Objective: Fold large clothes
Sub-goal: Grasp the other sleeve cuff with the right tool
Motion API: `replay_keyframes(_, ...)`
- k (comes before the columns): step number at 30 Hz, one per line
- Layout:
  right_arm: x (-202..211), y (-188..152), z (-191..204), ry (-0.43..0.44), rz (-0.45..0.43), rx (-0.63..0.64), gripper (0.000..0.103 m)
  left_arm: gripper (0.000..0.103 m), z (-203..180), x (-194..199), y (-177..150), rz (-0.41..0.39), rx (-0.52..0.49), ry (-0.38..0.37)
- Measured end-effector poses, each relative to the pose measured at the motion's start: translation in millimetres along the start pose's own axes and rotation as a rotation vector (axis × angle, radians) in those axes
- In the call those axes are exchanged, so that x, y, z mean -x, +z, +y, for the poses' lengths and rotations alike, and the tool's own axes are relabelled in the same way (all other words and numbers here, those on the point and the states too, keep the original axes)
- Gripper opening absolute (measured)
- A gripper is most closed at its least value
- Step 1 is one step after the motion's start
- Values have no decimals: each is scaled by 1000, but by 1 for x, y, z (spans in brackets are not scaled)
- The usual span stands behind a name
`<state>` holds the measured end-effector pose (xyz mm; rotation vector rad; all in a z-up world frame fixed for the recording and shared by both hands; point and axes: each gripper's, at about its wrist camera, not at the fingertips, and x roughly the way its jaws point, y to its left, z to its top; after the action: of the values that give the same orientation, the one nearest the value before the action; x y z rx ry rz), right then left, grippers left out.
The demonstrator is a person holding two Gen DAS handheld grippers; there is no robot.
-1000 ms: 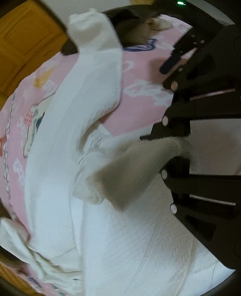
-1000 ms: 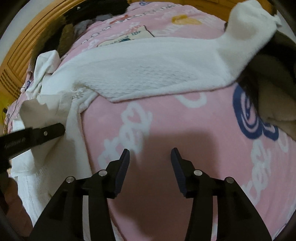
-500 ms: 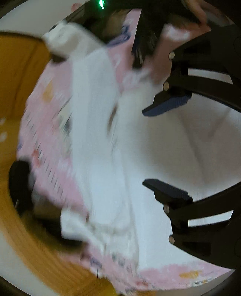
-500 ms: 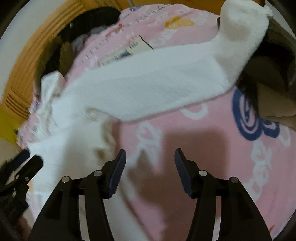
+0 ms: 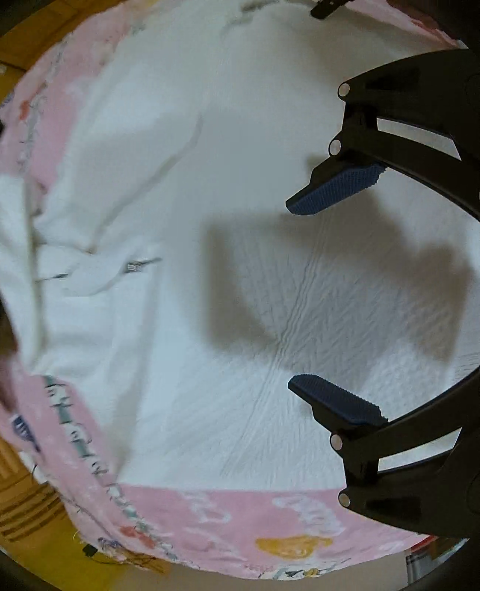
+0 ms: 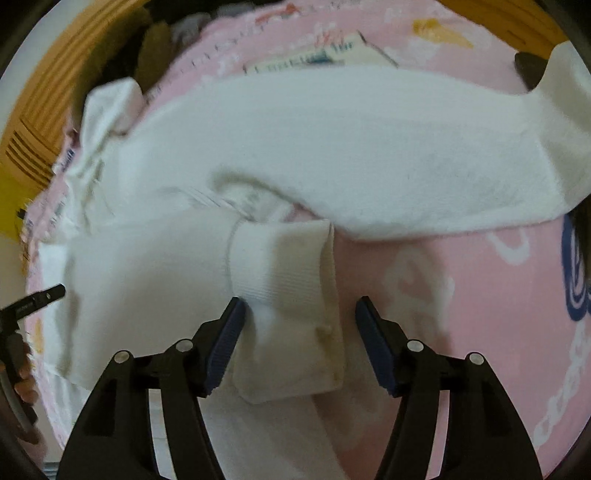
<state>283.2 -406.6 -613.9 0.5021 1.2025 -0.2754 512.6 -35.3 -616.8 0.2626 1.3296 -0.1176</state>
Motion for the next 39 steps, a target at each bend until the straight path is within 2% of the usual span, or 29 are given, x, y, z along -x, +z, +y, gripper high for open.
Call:
replay_keyframes(4, 8, -1, -4, 13, -23, 42, 61, 95, 4, -17, -2, 7, 38, -9)
replay_keyframes(7, 46, 7, -31, -27, -109, -26, 61, 98, 15, -23, -3, 28, 96, -61)
replay_keyframes(9, 90, 22, -64, -70, -217, -102, 66, 98, 18, -27, -1, 42, 102, -84)
replay_keyframes(12, 157, 47, -124, -145, -389, -239, 71, 98, 14, -27, 6, 72, 83, -60)
replay_keyframes(15, 200, 71, -187, -140, -469, -396, 72, 98, 13, -30, 12, 112, 102, -44)
replay_keyframes(19, 221, 93, -258, -147, -483, -597, 70, 98, 12, -40, 18, 126, 101, -33)
replay_keyframes(22, 209, 102, -289, -114, -415, -657, 67, 98, 9, -44, 21, 137, 110, -28)
replay_keyframes(25, 184, 109, -303, -29, -369, -706, 63, 98, 7, -46, 22, 142, 104, -18)
replay_keyframes(28, 168, 111, -308, -34, -332, -723, 57, 98, -2, -51, 20, 139, 104, -16)
replay_keyframes(30, 160, 110, -315, -22, -327, -736, 47, 98, -1, -52, 17, 135, 105, -14)
replay_keyframes(32, 155, 112, -319, -31, -336, -729, 44, 98, -2, -52, 17, 135, 105, -10)
replay_keyframes(35, 157, 116, -321, -24, -349, -703, 16, 99, -3, -55, 17, 134, 106, -10)
replay_keyframes(36, 160, 117, -319, -26, -364, -696, 13, 99, -4, -54, 17, 132, 105, -10)
replay_keyframes(39, 172, 123, -305, -49, -395, -629, 11, 99, -6, -55, 13, 125, 104, -12)
